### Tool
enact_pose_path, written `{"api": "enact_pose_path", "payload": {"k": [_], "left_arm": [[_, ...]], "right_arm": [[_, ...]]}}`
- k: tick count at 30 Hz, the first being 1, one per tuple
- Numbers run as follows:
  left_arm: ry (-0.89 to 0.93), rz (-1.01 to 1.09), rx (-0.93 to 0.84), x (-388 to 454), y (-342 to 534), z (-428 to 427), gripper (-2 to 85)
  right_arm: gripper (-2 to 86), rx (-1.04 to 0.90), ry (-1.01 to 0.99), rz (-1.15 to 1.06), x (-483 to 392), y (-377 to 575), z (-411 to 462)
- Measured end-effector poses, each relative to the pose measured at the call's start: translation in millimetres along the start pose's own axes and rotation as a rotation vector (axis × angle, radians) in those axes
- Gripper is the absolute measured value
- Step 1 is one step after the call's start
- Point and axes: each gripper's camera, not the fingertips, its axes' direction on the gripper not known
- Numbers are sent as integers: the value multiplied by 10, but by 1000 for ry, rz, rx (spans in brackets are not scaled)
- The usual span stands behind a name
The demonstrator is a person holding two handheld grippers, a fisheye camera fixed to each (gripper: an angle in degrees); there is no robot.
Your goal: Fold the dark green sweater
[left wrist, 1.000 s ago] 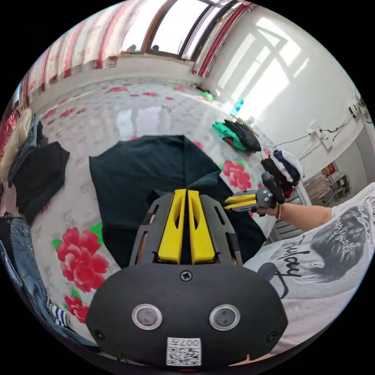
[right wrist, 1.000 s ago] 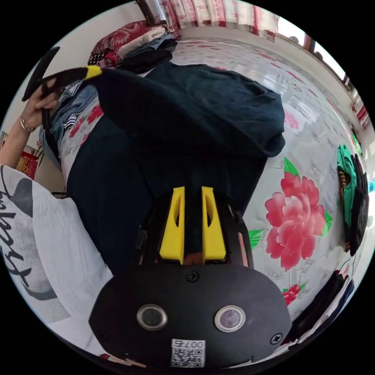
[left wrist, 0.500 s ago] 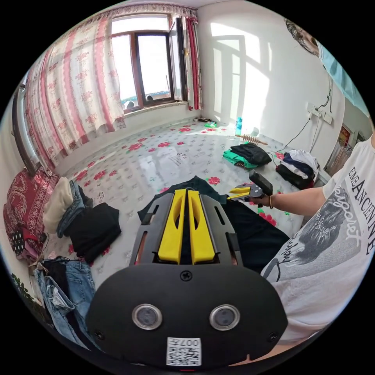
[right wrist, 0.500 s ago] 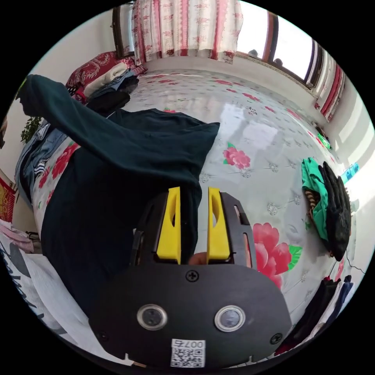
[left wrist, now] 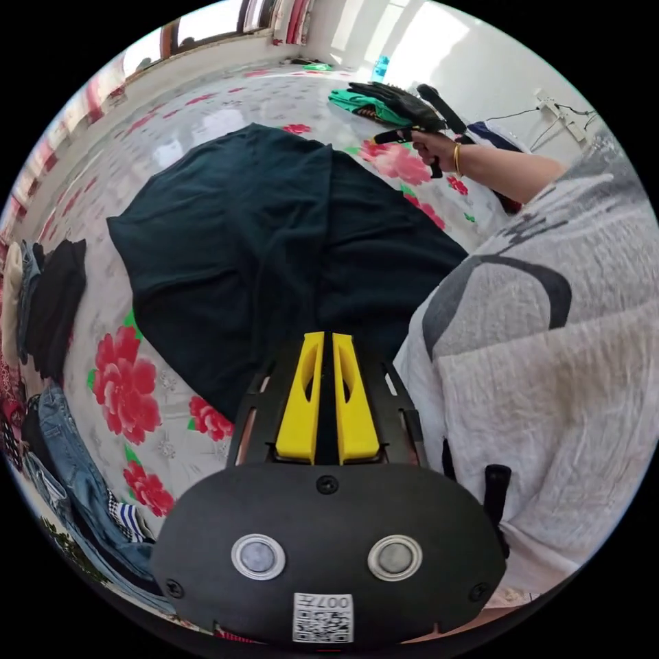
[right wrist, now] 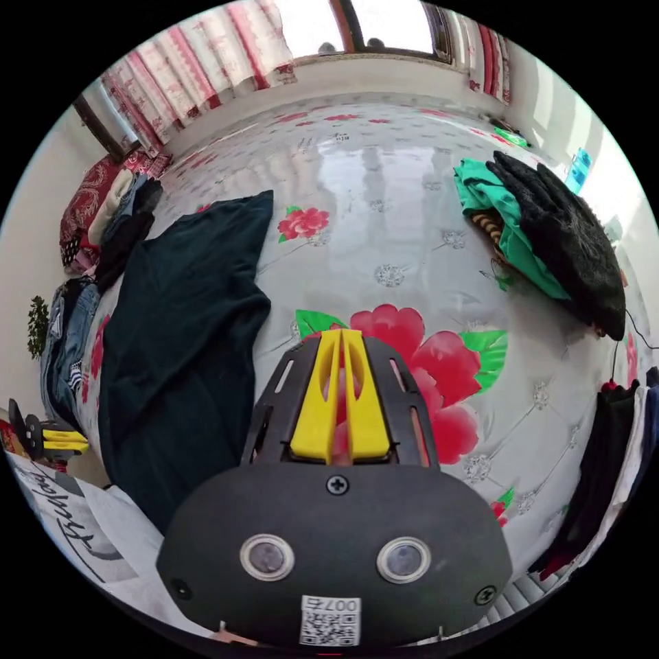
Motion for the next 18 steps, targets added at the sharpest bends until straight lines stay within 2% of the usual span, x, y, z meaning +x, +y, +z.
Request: {"api": "enact_pose_path", "payload": {"k": [4,10,11,13,14,15,17,18], "left_arm": [[-52,-107,41,-274,61,-264,10],[59,-398,197,-1219,109,-514,32],[80,-410,172,-1332,78,-404,45],[146,-405,62,-1392,6,-153,50],[216,-370,-3,-1321,-32,-24,47],[246,-324,-27,-1183,-36,27,43],[200,-291,-37,-1006,13,3,32],[172,-303,-22,-959,66,-50,18]], "right_arm": [[16,8,-11,-183,-270,-121,-25],[23,-36,-131,-263,-483,-393,145],[23,-60,-118,-284,-523,-397,191],[19,-236,13,-353,-610,-342,494],[17,-175,15,-359,-610,-327,441],[14,-200,59,-366,-594,-323,412],[10,-223,109,-399,-609,-343,323],[8,-153,83,-442,-662,-309,159]]}}
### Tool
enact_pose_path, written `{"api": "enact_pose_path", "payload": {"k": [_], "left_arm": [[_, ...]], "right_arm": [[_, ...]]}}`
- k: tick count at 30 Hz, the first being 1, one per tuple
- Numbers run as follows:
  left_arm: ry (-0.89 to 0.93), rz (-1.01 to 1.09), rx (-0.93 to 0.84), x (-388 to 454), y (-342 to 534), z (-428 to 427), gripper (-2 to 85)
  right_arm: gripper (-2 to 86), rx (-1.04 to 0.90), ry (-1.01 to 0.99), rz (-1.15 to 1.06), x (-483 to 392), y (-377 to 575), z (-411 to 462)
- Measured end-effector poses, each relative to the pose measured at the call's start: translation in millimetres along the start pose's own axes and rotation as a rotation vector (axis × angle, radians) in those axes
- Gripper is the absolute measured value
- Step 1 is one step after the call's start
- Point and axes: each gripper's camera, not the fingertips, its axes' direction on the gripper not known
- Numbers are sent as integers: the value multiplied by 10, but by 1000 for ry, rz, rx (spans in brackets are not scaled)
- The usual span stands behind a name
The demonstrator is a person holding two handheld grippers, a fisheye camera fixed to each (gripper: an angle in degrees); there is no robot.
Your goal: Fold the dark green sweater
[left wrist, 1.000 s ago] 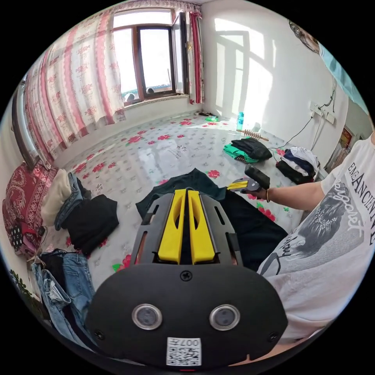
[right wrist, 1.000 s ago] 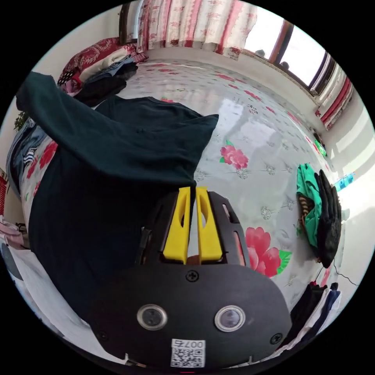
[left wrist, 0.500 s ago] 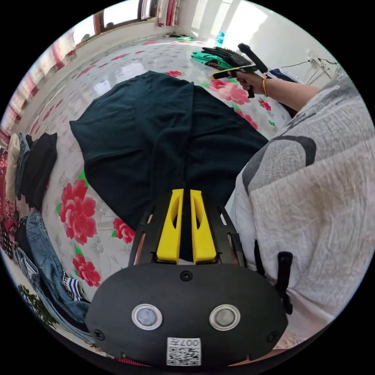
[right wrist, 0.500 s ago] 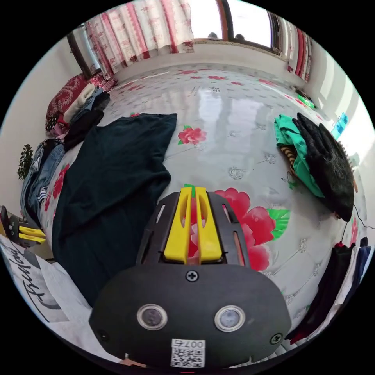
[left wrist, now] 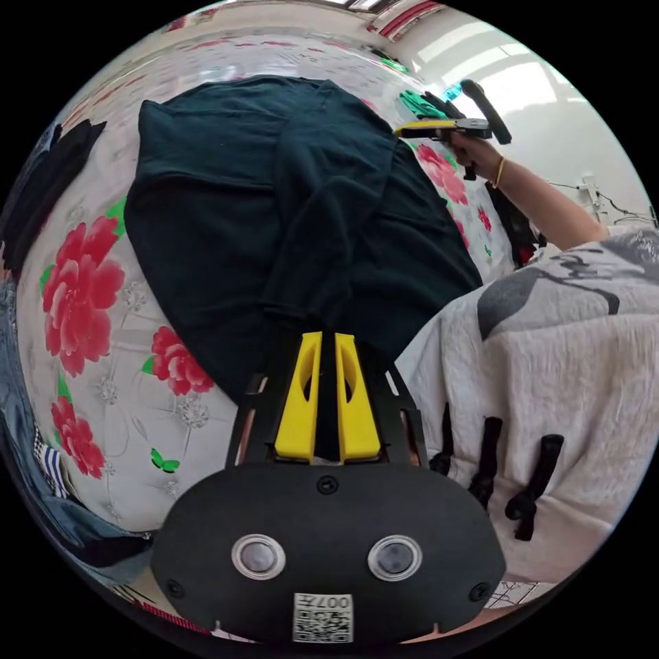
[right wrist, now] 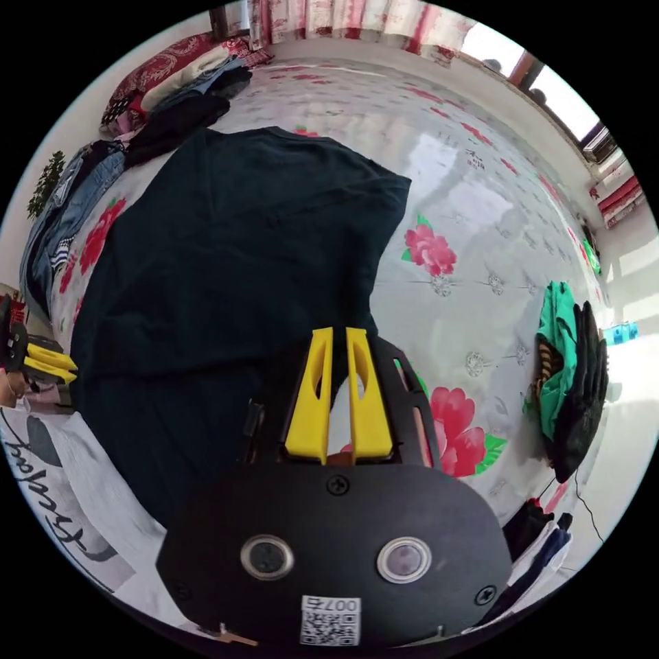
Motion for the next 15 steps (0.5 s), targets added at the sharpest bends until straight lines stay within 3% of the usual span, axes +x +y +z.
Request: {"api": "enact_pose_path", "payload": {"k": [4,10,15], "left_arm": [[-5,-97,89,-164,97,-186,15],[36,-172,151,-541,74,-399,46],[45,-174,144,-548,291,-358,52]], "right_arm": [[7,196,-233,-241,-621,139,-445],[18,169,-521,-651,-1921,566,-419],[15,-23,-363,-849,-2410,894,41]]}}
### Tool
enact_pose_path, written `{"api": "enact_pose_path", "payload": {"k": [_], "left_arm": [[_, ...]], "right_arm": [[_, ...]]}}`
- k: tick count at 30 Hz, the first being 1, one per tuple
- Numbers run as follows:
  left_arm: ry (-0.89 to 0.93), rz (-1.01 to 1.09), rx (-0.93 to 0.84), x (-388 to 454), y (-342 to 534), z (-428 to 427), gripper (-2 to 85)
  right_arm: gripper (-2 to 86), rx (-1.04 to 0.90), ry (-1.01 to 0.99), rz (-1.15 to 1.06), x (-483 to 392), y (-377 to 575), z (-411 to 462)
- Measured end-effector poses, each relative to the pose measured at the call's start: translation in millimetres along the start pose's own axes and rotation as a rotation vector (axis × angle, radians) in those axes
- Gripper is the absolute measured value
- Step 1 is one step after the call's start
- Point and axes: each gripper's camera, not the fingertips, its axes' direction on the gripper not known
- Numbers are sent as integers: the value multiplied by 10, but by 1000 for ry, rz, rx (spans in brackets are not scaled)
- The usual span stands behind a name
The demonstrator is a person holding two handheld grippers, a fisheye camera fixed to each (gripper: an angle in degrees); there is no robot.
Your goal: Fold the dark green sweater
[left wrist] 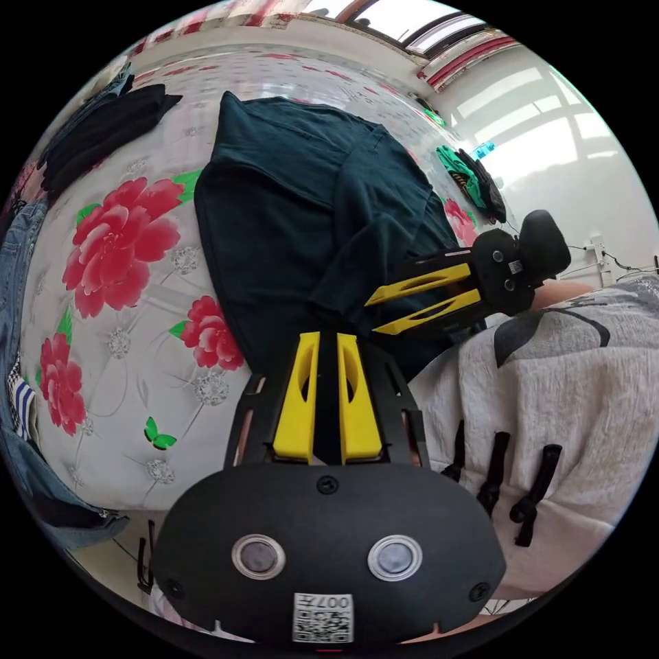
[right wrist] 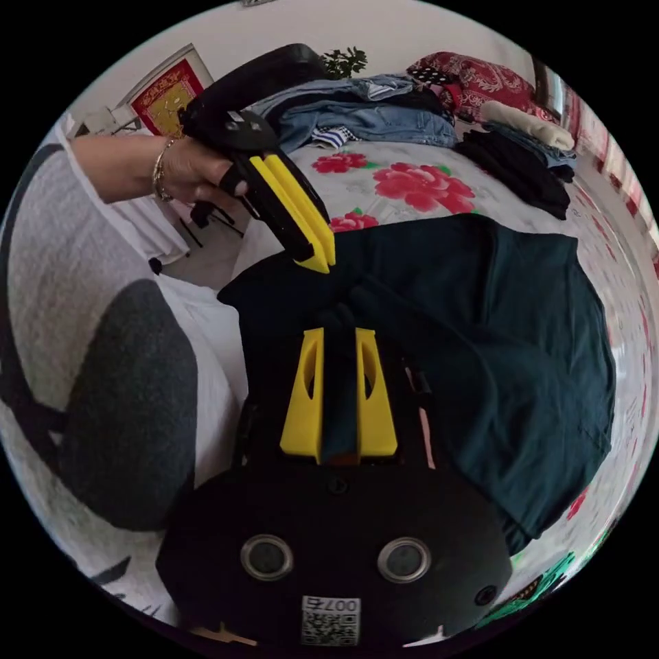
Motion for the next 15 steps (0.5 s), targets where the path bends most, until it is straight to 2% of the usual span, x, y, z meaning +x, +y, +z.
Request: {"api": "enact_pose_path", "payload": {"k": [3,11,15], "left_arm": [[1,4,11,6,142,-17,60],[34,107,180,144,250,-47,155],[-52,208,234,349,-63,-9,162]], "right_arm": [[6,13,71,22,-20,74,-144],[0,365,-78,306,499,613,-1274],[-1,451,-114,383,620,798,-1525]]}}
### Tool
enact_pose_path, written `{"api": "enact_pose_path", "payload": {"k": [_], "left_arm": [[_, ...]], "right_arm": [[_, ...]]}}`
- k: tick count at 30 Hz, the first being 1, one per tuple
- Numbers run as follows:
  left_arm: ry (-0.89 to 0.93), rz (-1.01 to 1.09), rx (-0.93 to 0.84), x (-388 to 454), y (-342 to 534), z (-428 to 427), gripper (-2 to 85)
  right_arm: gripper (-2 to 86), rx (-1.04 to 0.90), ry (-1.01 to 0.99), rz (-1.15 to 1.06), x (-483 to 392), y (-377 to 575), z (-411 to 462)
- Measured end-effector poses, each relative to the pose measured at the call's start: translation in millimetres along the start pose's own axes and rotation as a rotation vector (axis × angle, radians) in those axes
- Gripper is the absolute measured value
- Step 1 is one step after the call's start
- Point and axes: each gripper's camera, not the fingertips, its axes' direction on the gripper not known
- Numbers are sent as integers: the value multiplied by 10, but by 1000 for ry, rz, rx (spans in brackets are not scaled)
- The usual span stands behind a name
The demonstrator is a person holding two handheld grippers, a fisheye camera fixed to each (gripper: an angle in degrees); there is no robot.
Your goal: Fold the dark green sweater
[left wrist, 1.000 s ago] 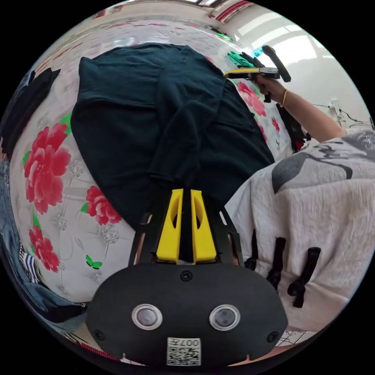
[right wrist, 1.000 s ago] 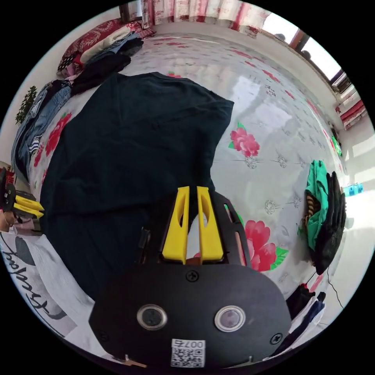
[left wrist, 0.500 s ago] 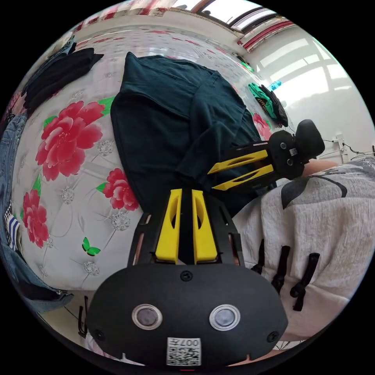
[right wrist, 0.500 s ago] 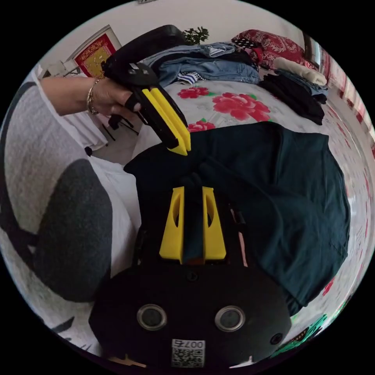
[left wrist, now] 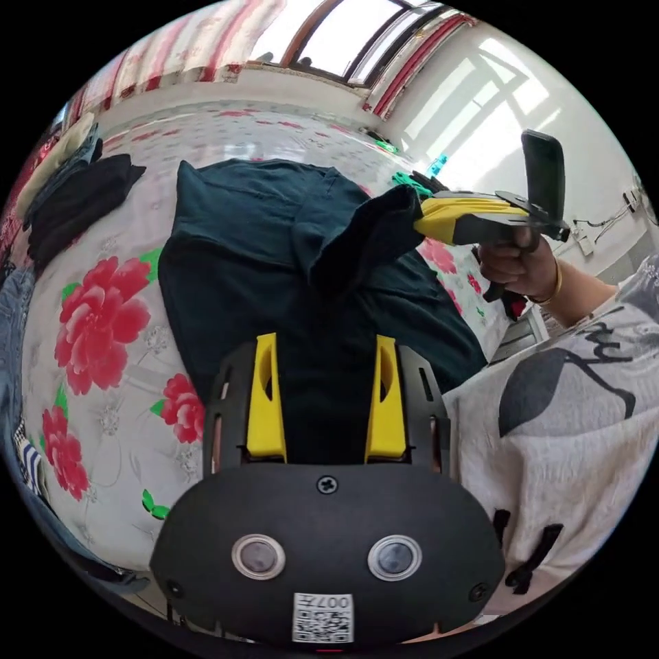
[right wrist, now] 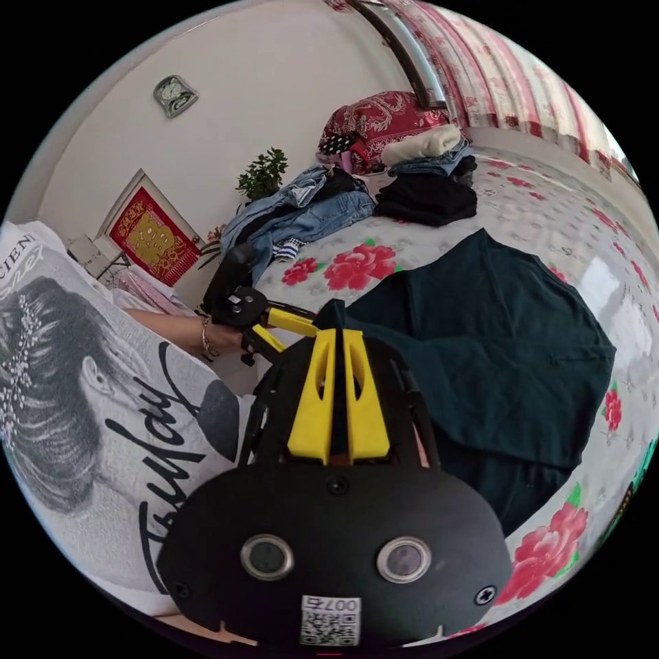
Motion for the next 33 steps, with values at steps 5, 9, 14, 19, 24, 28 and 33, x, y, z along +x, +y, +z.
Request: {"api": "enact_pose_path", "payload": {"k": [5,9,14,19,24,28,33], "left_arm": [[-217,175,90,175,-358,-304,5],[-262,318,121,156,-341,-674,-8],[-338,279,-76,-137,70,-266,-10],[-364,106,-215,-469,508,-107,-10],[-298,-96,-104,-702,590,-597,-10],[-219,-121,-39,-668,415,-743,-10],[-136,-107,-42,-601,-59,-599,-10]], "right_arm": [[0,32,49,-17,-81,-99,-202],[2,7,101,-114,-276,-156,-209],[6,-214,-72,-114,-311,-85,480],[7,-310,-104,-78,-173,-209,848],[6,-265,49,-3,322,-508,702],[7,-179,247,145,1061,-795,404],[7,-118,425,351,2025,-1117,131]]}}
